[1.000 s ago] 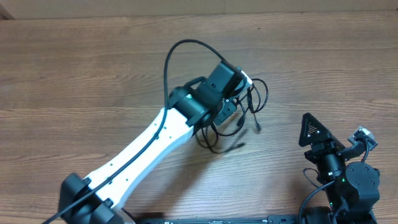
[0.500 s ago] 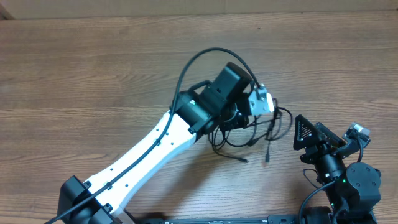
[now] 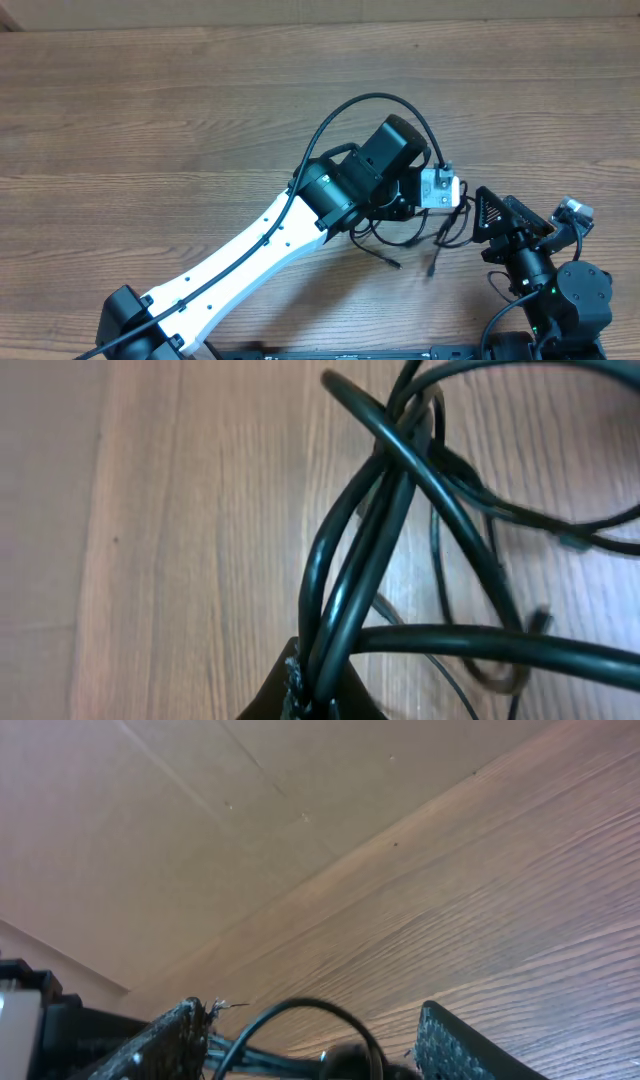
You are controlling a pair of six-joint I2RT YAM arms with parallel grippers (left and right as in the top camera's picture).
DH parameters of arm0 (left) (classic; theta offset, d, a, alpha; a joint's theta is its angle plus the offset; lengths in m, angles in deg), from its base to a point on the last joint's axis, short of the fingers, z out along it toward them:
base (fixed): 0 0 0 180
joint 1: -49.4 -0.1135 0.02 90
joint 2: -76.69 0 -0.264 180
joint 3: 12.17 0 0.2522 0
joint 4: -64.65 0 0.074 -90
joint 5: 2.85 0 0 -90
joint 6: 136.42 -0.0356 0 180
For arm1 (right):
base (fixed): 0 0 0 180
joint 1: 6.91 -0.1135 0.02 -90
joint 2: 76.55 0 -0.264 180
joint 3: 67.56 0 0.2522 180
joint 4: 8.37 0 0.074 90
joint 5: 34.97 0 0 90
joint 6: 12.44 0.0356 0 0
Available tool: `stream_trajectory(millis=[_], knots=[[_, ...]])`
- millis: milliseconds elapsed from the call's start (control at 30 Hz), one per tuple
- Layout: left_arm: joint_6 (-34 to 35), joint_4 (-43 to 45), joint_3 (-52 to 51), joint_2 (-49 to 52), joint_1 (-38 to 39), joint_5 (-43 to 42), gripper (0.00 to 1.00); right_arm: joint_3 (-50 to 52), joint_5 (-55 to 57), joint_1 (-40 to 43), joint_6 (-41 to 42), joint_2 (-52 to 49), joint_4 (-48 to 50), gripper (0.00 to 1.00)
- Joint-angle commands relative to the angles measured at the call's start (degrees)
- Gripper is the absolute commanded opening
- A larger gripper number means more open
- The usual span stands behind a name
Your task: Untangle cables
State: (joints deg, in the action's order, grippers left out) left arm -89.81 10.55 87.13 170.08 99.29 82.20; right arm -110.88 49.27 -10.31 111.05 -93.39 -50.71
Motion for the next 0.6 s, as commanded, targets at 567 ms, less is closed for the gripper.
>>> stream_trajectory(millis=[567], knots=[[8.92, 9.53, 0.87, -2.43, -0.04, -0.7, 0.04, -0.42, 1.22, 0.15, 23.96, 0.02, -0.46, 0.75]])
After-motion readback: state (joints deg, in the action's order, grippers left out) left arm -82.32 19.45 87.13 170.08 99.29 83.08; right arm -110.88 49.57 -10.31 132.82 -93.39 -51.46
